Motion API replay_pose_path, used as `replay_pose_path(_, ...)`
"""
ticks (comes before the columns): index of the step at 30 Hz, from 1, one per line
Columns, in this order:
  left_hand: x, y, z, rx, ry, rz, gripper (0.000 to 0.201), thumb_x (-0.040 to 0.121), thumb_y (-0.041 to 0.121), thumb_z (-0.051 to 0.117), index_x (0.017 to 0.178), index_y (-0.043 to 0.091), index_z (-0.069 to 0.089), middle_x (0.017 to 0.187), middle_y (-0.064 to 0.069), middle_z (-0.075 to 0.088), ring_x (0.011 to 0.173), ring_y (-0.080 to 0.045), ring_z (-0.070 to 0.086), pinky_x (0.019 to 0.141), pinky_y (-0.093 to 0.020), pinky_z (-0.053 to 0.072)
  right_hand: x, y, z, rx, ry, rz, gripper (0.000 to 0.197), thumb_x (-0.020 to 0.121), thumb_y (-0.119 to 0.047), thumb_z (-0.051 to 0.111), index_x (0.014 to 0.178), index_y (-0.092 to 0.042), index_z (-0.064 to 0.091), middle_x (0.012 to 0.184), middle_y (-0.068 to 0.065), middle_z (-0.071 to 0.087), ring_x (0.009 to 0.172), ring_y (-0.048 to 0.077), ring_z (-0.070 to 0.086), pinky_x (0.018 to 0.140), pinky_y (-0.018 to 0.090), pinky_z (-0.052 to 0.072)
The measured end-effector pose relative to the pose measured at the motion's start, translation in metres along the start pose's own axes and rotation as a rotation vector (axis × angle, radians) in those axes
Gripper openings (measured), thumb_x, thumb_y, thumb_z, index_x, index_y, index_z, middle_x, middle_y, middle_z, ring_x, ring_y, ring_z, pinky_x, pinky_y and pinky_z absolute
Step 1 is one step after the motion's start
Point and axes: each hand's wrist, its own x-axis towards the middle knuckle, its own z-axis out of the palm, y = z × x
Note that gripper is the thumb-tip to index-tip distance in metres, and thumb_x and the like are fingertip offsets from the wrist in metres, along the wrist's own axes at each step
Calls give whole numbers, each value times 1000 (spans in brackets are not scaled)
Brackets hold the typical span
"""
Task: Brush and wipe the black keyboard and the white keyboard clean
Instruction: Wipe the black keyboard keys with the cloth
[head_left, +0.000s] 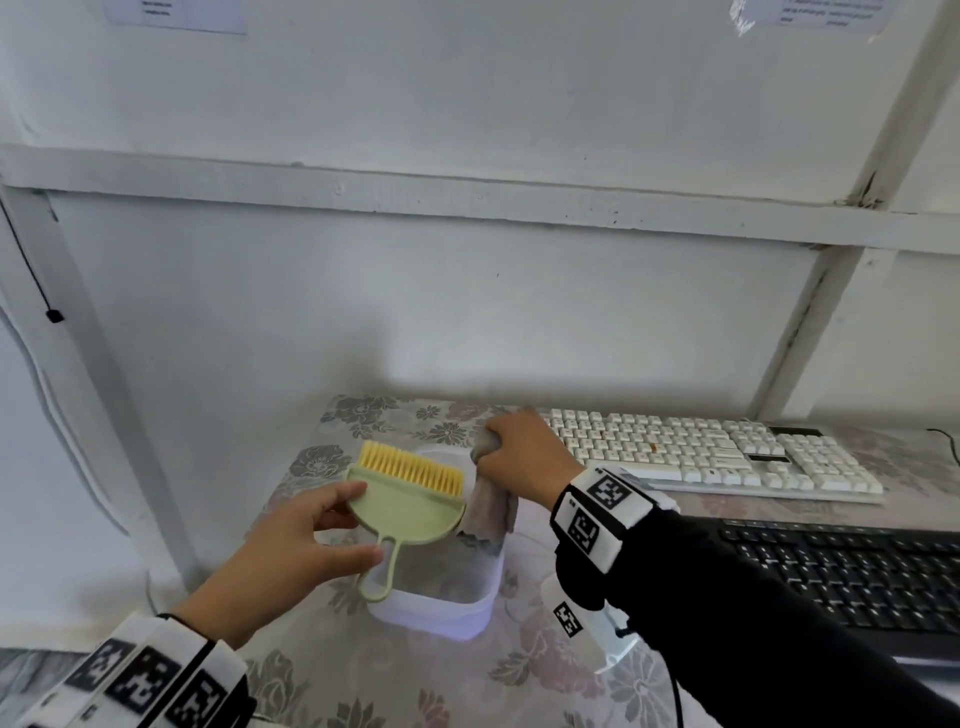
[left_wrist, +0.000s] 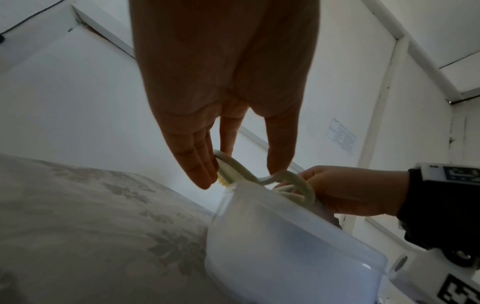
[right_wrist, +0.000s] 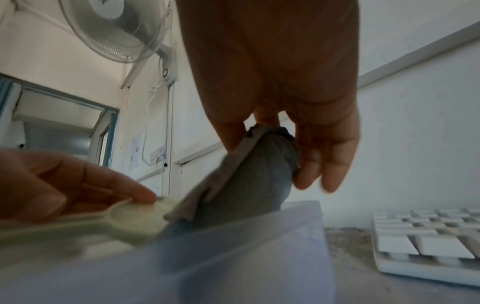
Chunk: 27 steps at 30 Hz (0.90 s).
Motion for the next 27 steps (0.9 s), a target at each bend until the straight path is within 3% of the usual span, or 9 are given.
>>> replay_pose_path(3, 4, 4, 3, 28, -21, 24, 69, 70, 20, 80, 132, 24, 49, 116, 10, 56, 106, 1, 54, 84, -22, 43, -7, 2, -12, 52, 1, 18, 23, 87, -5, 44, 64, -8, 42, 64, 5, 41, 82, 21, 41, 69, 22, 19)
replay_pose_path(7, 12, 9, 5, 112, -64, 71, 81, 61, 39, 82, 133, 30, 46, 123, 11, 51, 104, 1, 54, 87, -24, 44, -15, 9, -17, 296, 23, 116, 12, 83, -3, 49, 89, 2, 59, 86, 13, 54, 85, 23, 53, 67, 27, 43)
replay_pose_path(9, 15, 11, 11, 190, -64, 84, 82, 63, 36, 80, 136, 26, 45, 123, 9, 49, 99, -1, 55, 81, -17, 45, -20, 13, -18, 468, 7, 206, 22, 83, -3, 54, 105, -2, 52, 96, 9, 53, 94, 25, 56, 72, 33, 50)
replay_pose_path(12, 16, 15, 19, 350, -37, 68, 72, 76, 24, 75, 139, 25, 40, 122, 9, 44, 91, -4, 55, 63, -7, 38, -28, 20, -20, 604, 2, 251, 36, 78, -7, 64, 109, -7, 47, 105, 11, 55, 97, 26, 57, 68, 34, 51)
replay_pose_path(15, 13, 17, 25, 427, -25, 53, 73, 79, 27, 73, 142, 26, 36, 123, 7, 43, 86, -6, 54, 58, -8, 37, -38, 28, -23, 692, 7, 218, 39, 77, -5, 70, 113, -8, 56, 110, 15, 60, 100, 31, 61, 83, 47, 54)
replay_pose_path(19, 9, 15, 29, 413, 21, 25, 75, 75, 22, 76, 140, 20, 39, 119, 3, 46, 78, -12, 55, 60, -16, 41, -56, 44, -31, 792, 36, 214, 43, 79, -7, 71, 120, -12, 57, 116, 18, 60, 101, 37, 63, 83, 61, 49)
replay_pose_path(21, 9, 11, 28, 410, 22, 19, 77, 72, 20, 79, 139, 18, 42, 114, 0, 47, 72, -17, 55, 60, -27, 47, -64, 57, -38, 786, 62, 224, 41, 82, -8, 69, 120, -13, 55, 114, 19, 61, 98, 37, 63, 84, 59, 50)
replay_pose_path(24, 8, 12, 24, 383, 1, -12, 82, 66, 23, 82, 138, 27, 43, 111, -3, 49, 72, -20, 55, 59, -35, 50, -77, 84, -52, 765, 132, 238, 39, 83, -9, 67, 119, -14, 51, 106, 18, 61, 84, 26, 62, 75, 41, 53)
replay_pose_path(27, 9, 10, 19, 467, 72, 33, 92, 43, 59, 70, 130, 42, 42, 114, -7, 54, 91, -23, 58, 79, -42, 50, -91, 118, -69, 729, 186, 286, 32, 83, -9, 66, 110, -12, 49, 97, 14, 60, 81, 20, 58, 69, 32, 49)
